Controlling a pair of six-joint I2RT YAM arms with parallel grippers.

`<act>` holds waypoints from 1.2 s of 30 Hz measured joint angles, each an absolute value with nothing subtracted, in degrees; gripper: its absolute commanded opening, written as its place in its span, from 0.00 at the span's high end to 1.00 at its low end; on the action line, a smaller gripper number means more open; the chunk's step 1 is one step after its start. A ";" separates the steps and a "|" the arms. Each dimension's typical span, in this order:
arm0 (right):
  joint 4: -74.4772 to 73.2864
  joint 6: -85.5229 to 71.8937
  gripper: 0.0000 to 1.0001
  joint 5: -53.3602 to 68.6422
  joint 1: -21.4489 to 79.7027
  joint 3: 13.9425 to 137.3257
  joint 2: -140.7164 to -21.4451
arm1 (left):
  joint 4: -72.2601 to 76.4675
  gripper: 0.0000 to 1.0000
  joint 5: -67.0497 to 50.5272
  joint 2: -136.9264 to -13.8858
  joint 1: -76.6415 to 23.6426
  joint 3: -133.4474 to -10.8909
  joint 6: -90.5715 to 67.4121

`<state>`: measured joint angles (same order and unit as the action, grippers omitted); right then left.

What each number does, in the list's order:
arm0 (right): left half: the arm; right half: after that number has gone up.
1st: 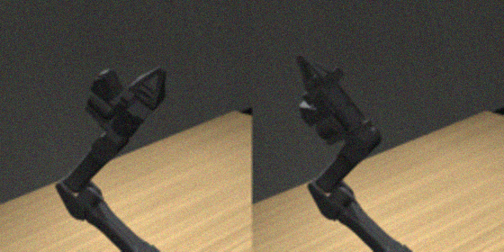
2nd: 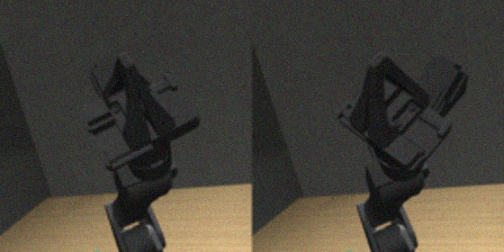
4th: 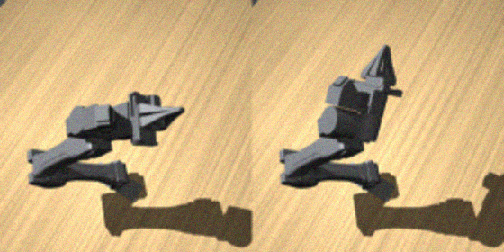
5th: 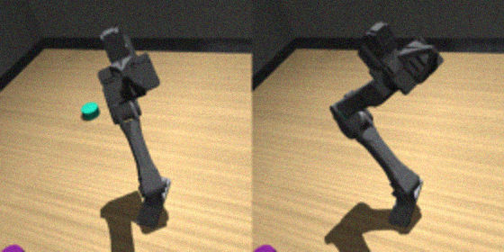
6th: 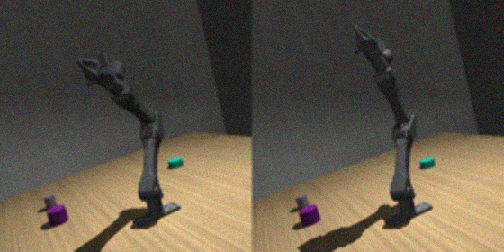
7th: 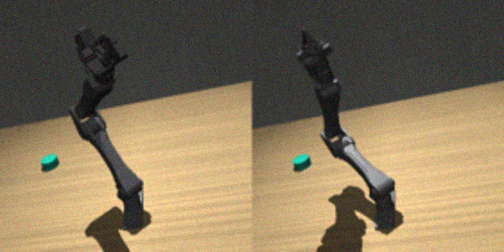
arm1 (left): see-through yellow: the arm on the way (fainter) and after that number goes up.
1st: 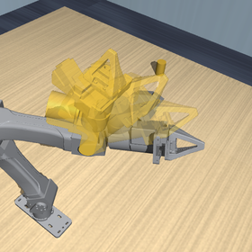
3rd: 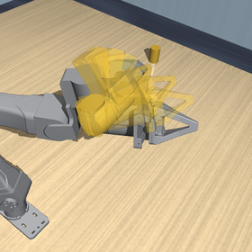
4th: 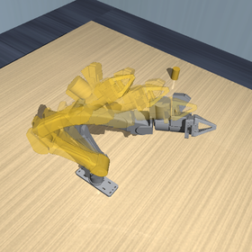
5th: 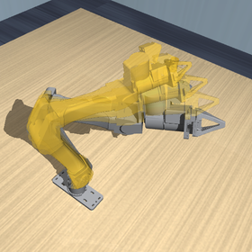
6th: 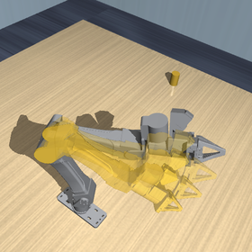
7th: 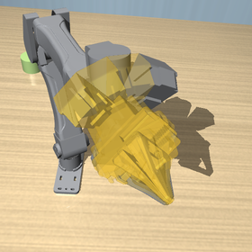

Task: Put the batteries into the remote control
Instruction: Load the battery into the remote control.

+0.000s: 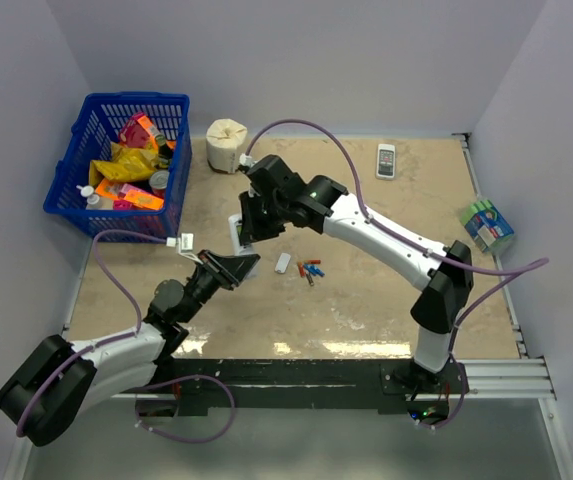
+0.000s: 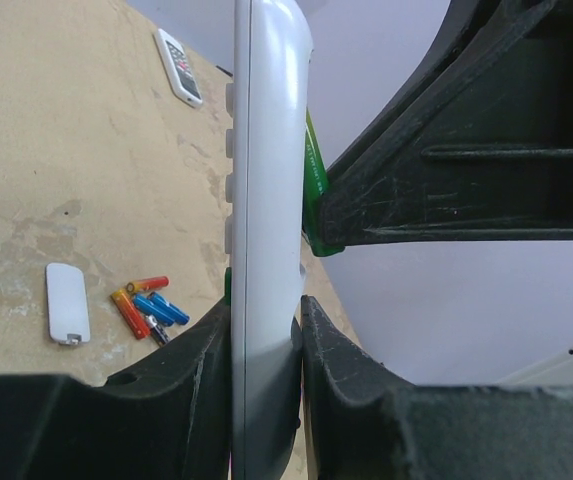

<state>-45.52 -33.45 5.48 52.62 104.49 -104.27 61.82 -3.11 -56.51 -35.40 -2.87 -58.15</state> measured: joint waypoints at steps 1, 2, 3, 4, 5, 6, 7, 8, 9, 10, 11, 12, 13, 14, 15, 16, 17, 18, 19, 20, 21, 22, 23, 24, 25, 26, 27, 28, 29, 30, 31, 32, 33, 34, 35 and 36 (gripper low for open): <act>-45.84 -33.43 0.93 5.48 52.62 104.97 -104.57 | 61.87 1.00 -2.87 -56.55 -35.40 -2.87 -58.65; -46.06 -33.45 0.93 5.48 52.62 105.51 -105.01 | 61.87 1.00 -2.63 -56.55 -35.40 -2.87 -59.02; -46.35 -33.43 0.93 5.48 52.62 106.08 -105.45 | 61.80 1.00 -2.33 -56.58 -35.40 -2.87 -59.31; -46.57 -33.45 0.93 5.52 52.62 106.52 -105.80 | 61.67 1.00 -2.02 -56.58 -35.40 -2.87 -59.46; -46.74 -33.45 0.93 5.54 52.62 106.78 -106.13 | 61.60 1.00 -1.76 -56.60 -35.40 -2.87 -59.57; -46.81 -33.45 0.93 5.56 52.62 107.02 -106.34 | 61.54 1.00 -1.56 -56.62 -35.40 -2.87 -59.64; -46.98 -33.45 0.92 5.56 52.62 107.22 -106.54 | 61.47 1.00 -1.41 -56.66 -35.40 -2.85 -59.68; -47.16 -33.45 0.92 5.58 52.62 107.37 -106.61 | 61.41 1.00 -1.28 -56.66 -35.40 -2.85 -59.90; -47.46 -33.45 0.91 5.61 52.62 107.59 -106.67 | 61.43 1.00 -1.28 -56.69 -35.40 -2.85 -60.03; -47.79 -33.45 0.91 5.61 52.62 107.90 -106.76 | 61.52 1.00 -1.28 -56.69 -35.40 -2.85 -60.20; -48.03 -33.43 0.90 5.65 52.62 108.14 -106.78 | 61.67 1.00 -1.28 -56.69 -35.40 -2.85 -60.47; -48.25 -33.45 0.89 5.69 52.62 108.31 -106.78 | 61.82 1.00 -1.30 -56.69 -35.40 -2.85 -60.53; -48.47 -33.43 0.89 5.72 52.62 108.47 -106.80 | 61.95 1.00 -1.30 -56.69 -35.44 -2.85 -60.58; -48.69 -33.43 0.89 5.76 52.62 108.60 -106.80 | 62.04 1.00 -1.32 -56.69 -35.44 -2.85 -60.64; -48.86 -33.43 0.88 5.76 52.62 108.75 -106.89 | 62.11 1.00 -1.32 -56.69 -35.46 -2.85 -60.73; -48.95 -33.43 0.84 5.78 52.62 108.81 -106.91 | 62.11 1.00 -1.32 -56.69 -35.46 -2.85 -60.88; -49.04 -33.43 0.82 5.80 52.62 108.84 -106.94 | 62.08 1.00 -1.32 -56.69 -35.51 -2.85 -60.95; -49.15 -33.43 0.80 5.80 52.62 108.88 -106.98 | 62.08 1.00 -1.32 -56.69 -35.55 -2.85 -60.99; -49.28 -33.43 0.78 5.80 52.62 108.92 -107.00 | 62.08 1.00 -1.30 -56.75 -35.55 -2.85 -61.08; -49.41 -33.43 0.77 5.78 52.62 108.92 -107.00 | 62.13 1.00 -1.30 -56.82 -35.62 -2.85 -61.19; -49.56 -33.43 0.76 5.76 52.60 108.95 -107.00 | 62.19 1.00 -1.28 -56.84 -35.66 -2.85 -61.54; -49.78 -33.43 0.75 5.69 52.60 108.97 -107.00 | 62.30 1.00 -1.26 -56.86 -35.66 -2.85 -61.80; -49.95 -33.43 0.74 5.67 52.56 108.97 -107.00 | 62.59 1.00 -1.23 -56.93 -35.66 -2.85 -62.02; -50.06 -33.45 0.75 5.69 52.53 108.97 -107.00 | 62.70 1.00 -1.17 -56.95 -35.64 -2.85 -62.17; -50.06 -33.43 0.74 5.69 52.53 108.97 -107.00 | 62.76 1.00 -1.15 -57.01 -35.66 -2.85 -62.39; -50.09 -33.43 0.74 5.67 52.56 108.97 -107.00 | 62.78 1.00 -1.19 -57.08 -35.66 -2.85 -62.59; -50.09 -33.43 0.74 5.67 52.56 108.97 -107.00 | 62.81 1.00 -1.17 -57.08 -35.66 -2.85 -62.67; -50.09 -33.43 0.76 5.69 52.56 108.97 -107.00 | 62.81 1.00 -1.17 -57.10 -35.66 -2.85 -63.02; -50.09 -33.43 0.78 5.69 52.56 108.97 -107.00 | 62.87 1.00 -1.17 -57.14 -35.66 -2.85 -63.46; -50.09 -33.43 0.81 5.67 52.56 108.97 -107.00 | 62.94 1.00 -1.17 -57.21 -35.66 -2.85 -63.70; -50.09 -33.43 0.82 5.61 52.56 108.97 -107.00 | 63.05 1.00 -1.15 -57.32 -35.66 -2.85 -63.99; -50.09 -33.41 0.84 5.52 52.53 108.97 -107.00 | 63.18 1.00 -1.13 -57.41 -35.66 -2.85 -64.16; -50.13 -33.43 0.86 5.52 52.49 108.97 -107.00 | 63.35 1.00 -1.06 -57.54 -35.66 -2.85 -64.51; -50.13 -33.43 0.88 5.50 52.47 108.97 -107.00 | 63.53 1.00 -1.04 -57.67 -35.66 -2.85 -64.77; -50.15 -33.41 0.90 5.48 52.45 108.97 -107.00 | 63.79 1.00 -1.02 -57.87 -35.66 -2.85 -64.99; -50.17 -33.36 0.92 5.48 52.45 109.01 -107.00 | 63.88 1.00 -1.02 -58.04 -35.66 -2.85 -65.25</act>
<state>-50.17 -33.36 5.48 52.45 109.01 -107.00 63.88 -1.02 -58.04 -35.66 -2.85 -65.25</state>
